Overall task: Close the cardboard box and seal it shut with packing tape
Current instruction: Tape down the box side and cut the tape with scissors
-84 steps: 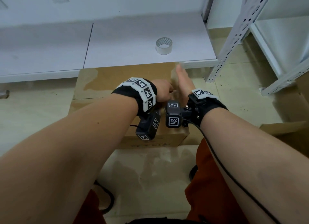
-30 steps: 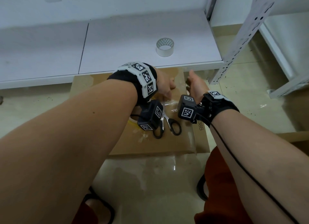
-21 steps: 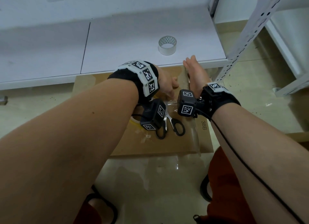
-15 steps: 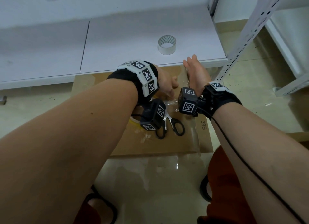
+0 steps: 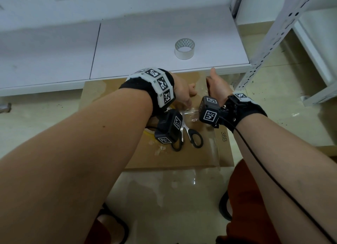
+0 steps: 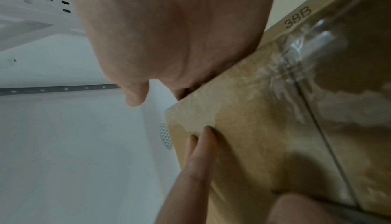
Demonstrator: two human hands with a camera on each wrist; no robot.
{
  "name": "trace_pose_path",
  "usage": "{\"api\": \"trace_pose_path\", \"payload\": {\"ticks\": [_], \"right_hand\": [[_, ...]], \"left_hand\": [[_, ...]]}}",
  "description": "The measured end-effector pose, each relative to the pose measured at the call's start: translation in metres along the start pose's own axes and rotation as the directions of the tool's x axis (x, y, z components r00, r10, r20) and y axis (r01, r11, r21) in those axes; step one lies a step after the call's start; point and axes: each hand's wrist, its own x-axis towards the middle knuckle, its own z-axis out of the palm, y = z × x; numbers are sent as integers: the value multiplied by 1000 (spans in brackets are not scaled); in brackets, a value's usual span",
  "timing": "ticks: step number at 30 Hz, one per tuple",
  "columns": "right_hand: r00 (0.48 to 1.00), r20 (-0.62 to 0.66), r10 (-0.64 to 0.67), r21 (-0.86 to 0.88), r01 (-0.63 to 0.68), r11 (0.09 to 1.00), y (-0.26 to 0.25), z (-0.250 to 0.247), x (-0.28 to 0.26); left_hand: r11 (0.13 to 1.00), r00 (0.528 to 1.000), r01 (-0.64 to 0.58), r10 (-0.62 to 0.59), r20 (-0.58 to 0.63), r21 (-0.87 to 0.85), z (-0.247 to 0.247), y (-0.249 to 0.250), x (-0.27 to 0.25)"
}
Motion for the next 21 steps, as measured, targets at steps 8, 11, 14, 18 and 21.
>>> {"api": "trace_pose_path", "payload": {"ticks": [8, 11, 14, 18, 21], "right_hand": [[986, -147, -77, -96, 63, 993, -7, 11, -2], [987, -147, -70, -115, 53, 992, -7, 12, -6], [992, -127, 4, -237, -34, 971, 0, 11, -13], [993, -111, 42, -293, -73, 953, 11, 11, -37], [992, -117, 40, -297, -73, 952, 20, 14, -57]], "left_hand": [[1000, 1000, -8, 8, -15, 2, 4, -2, -2], [1000, 1000, -9, 8, -23, -8, 5, 0, -2], [1000, 999, -6, 6, -44, 1, 6, 2, -2], [999, 998, 10, -12, -66, -32, 13, 1, -1], [990, 996, 27, -39, -82, -139, 19, 1, -7]]}}
